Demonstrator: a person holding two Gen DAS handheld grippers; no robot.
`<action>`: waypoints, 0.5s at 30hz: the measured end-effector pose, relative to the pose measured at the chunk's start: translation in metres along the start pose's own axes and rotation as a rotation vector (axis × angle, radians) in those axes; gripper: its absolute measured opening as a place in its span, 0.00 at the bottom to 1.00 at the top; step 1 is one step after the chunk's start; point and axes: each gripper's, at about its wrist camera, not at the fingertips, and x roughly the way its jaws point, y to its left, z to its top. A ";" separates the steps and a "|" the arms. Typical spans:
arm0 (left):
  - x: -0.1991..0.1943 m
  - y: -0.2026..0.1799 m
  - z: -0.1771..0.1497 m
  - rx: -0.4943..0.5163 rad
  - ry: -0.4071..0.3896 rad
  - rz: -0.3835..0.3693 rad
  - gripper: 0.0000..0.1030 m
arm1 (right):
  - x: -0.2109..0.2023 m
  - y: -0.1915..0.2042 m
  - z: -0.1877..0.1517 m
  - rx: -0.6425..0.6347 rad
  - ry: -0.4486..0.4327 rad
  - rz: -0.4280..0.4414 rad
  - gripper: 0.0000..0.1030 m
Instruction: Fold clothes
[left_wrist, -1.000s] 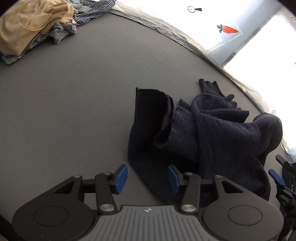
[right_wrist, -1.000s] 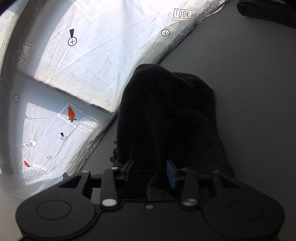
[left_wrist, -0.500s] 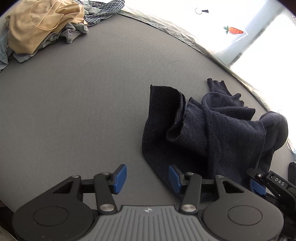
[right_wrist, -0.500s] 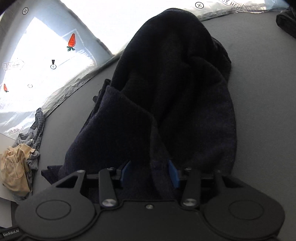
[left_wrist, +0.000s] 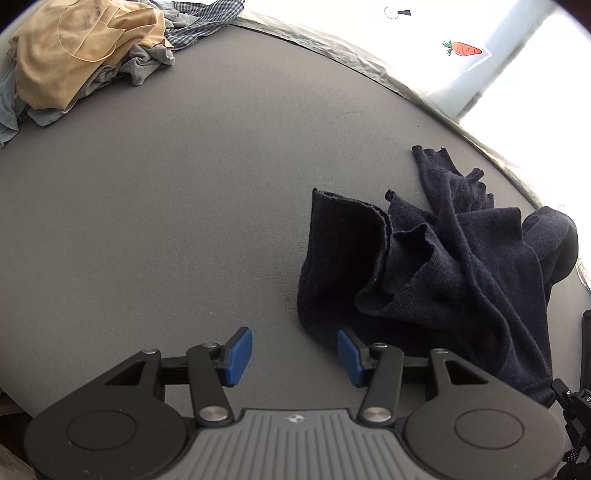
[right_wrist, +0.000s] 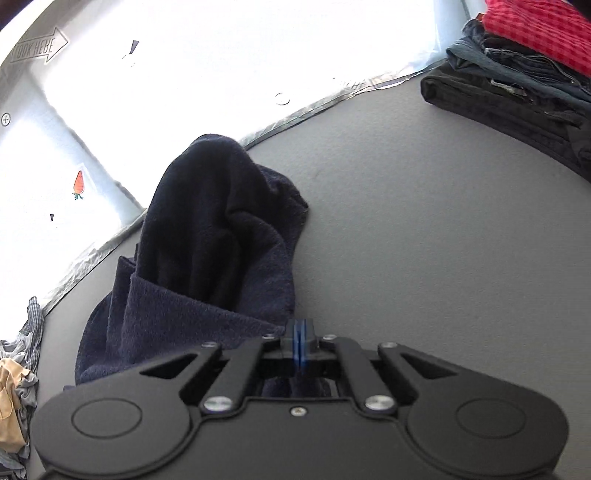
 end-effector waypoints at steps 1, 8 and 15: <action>0.000 -0.001 0.000 0.007 0.001 0.001 0.51 | -0.002 -0.009 0.007 0.001 -0.032 -0.057 0.00; 0.009 -0.012 0.004 0.048 0.020 -0.008 0.51 | -0.035 -0.068 0.091 -0.041 -0.268 -0.284 0.00; 0.019 -0.027 0.002 0.080 0.054 -0.011 0.53 | -0.001 0.005 0.065 -0.129 -0.123 -0.040 0.17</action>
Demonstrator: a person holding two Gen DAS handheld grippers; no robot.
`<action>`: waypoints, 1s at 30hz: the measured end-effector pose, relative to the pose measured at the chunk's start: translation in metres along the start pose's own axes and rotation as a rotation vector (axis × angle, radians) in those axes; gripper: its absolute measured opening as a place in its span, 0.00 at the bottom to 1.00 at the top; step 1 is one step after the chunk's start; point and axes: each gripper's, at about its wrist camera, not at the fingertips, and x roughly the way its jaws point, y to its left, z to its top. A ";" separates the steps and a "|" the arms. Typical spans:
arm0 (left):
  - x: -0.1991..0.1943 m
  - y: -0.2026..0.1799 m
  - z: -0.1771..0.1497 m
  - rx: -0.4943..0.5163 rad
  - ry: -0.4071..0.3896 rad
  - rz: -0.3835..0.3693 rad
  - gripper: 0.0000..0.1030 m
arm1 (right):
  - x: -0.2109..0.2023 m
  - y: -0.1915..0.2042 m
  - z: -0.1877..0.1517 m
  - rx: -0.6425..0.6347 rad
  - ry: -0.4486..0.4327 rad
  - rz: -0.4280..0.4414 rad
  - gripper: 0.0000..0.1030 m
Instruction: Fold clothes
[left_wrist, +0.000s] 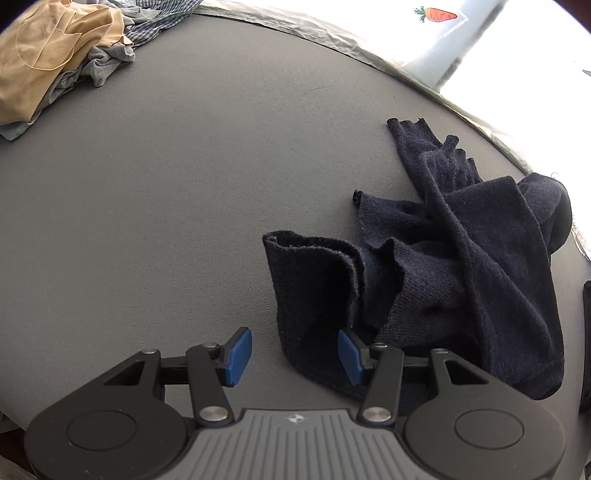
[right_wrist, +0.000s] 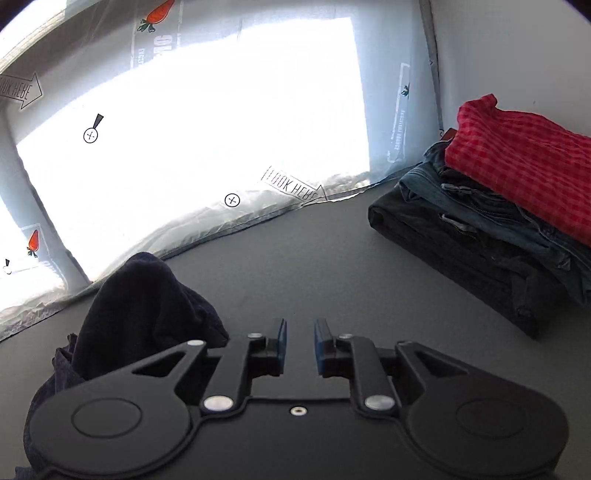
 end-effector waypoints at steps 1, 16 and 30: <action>0.000 0.001 -0.001 0.001 0.001 0.004 0.55 | 0.006 0.013 -0.006 -0.010 0.029 0.020 0.18; 0.009 0.052 0.010 -0.050 0.056 0.096 0.70 | 0.003 0.216 -0.075 -0.563 0.064 0.149 0.38; 0.041 0.082 0.061 0.046 0.111 0.012 0.71 | 0.025 0.303 -0.091 -0.478 0.136 0.132 0.39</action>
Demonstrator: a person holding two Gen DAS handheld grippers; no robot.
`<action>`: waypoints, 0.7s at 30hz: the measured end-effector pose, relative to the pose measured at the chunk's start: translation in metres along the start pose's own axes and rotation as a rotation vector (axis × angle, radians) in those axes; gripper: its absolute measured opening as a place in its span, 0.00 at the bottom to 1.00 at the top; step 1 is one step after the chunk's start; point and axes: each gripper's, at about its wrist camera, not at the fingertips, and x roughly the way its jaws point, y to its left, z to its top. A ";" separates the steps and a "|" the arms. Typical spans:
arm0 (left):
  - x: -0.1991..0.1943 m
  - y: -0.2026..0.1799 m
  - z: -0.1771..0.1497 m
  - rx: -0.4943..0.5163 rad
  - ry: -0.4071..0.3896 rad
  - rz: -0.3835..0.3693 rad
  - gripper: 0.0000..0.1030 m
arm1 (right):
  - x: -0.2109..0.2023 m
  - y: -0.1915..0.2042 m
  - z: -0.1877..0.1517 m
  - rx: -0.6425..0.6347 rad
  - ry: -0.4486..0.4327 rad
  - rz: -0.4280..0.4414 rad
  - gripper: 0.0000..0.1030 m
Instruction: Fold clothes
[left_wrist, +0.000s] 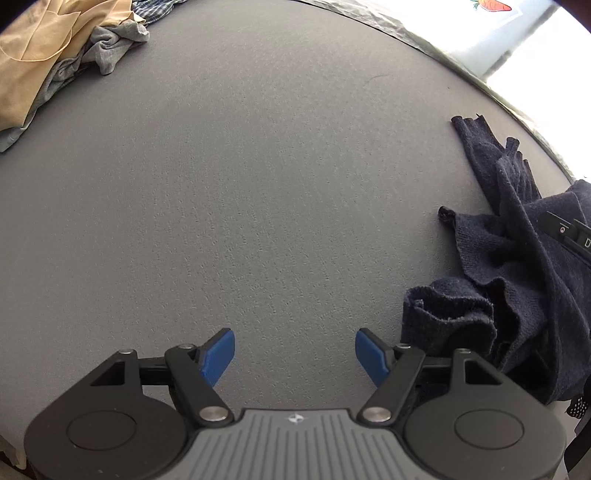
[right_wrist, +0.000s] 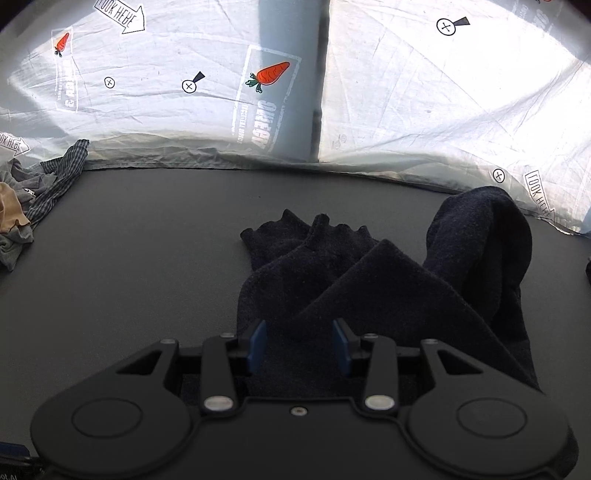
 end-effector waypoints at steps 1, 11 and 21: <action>0.001 0.002 0.003 0.002 0.002 -0.001 0.71 | 0.005 0.006 0.001 0.007 0.005 -0.001 0.39; 0.019 0.023 0.028 0.007 0.032 -0.006 0.71 | 0.042 0.047 0.003 0.022 0.074 0.004 0.40; 0.031 0.025 0.036 0.010 0.045 0.001 0.71 | 0.050 0.030 -0.010 0.066 0.120 -0.090 0.32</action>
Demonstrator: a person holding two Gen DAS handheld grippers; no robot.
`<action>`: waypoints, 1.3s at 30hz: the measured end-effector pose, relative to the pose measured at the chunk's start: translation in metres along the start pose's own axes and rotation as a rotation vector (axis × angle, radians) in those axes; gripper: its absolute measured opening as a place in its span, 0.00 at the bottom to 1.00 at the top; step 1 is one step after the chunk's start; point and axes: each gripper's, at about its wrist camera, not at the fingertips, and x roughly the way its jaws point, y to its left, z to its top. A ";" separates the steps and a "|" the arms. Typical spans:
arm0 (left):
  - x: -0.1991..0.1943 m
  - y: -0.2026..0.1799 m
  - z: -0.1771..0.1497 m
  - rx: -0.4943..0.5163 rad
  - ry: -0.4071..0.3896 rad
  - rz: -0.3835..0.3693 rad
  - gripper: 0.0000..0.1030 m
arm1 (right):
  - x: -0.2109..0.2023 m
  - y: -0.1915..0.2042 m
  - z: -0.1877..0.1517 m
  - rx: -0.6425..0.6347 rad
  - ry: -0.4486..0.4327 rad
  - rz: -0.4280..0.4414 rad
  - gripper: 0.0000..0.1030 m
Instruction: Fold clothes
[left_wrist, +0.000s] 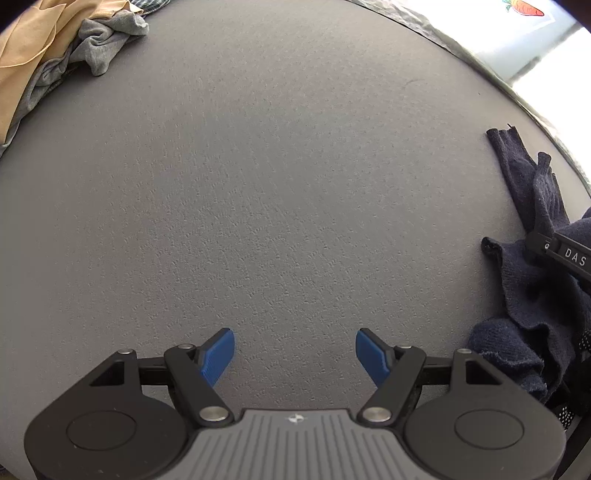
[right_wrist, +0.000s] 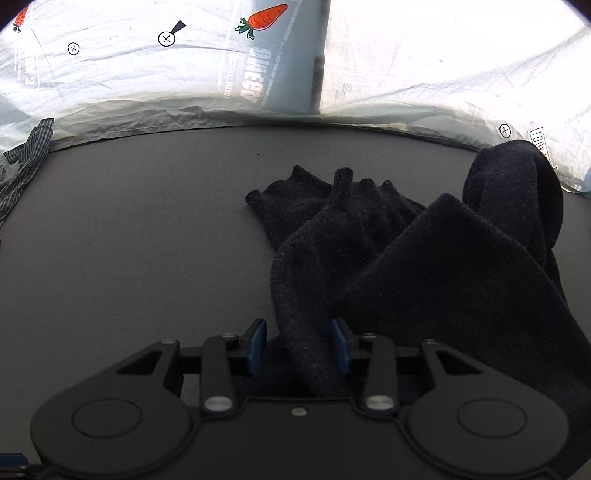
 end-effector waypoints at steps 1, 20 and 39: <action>0.001 0.000 -0.001 0.000 0.003 0.002 0.71 | 0.000 -0.002 0.000 0.002 -0.002 -0.002 0.25; -0.015 -0.048 -0.034 0.065 -0.034 0.030 0.71 | -0.092 -0.170 -0.044 0.180 -0.224 -0.273 0.05; -0.034 -0.108 -0.081 0.040 -0.107 0.083 0.71 | -0.097 -0.444 -0.125 0.413 -0.129 -0.801 0.05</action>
